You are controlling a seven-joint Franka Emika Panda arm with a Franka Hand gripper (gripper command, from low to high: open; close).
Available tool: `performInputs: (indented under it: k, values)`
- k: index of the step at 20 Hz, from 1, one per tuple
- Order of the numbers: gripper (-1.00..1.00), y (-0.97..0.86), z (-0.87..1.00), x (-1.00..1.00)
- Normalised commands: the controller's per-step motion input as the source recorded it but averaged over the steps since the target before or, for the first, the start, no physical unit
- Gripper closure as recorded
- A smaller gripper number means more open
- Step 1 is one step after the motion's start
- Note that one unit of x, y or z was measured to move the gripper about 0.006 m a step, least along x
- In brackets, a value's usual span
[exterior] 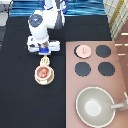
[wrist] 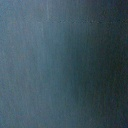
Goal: Take the lid off the pot, put the pot on the plate, and use the tool to push the pot to the front of the table.
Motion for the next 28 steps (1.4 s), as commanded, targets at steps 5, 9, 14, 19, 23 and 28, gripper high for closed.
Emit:
performInputs:
  k: [5, 9, 14, 19, 23, 28]
  values:
    - [1.0, 0.06, 0.6, 1.0]
    - [1.0, 0.0, 0.4, 1.0]
    - [1.0, 0.0, 0.26, 1.0]
    - [1.0, 0.0, 0.26, 1.0]
    - [1.0, 0.0, 0.27, 1.0]
    - [1.0, 0.0, 0.28, 1.0]
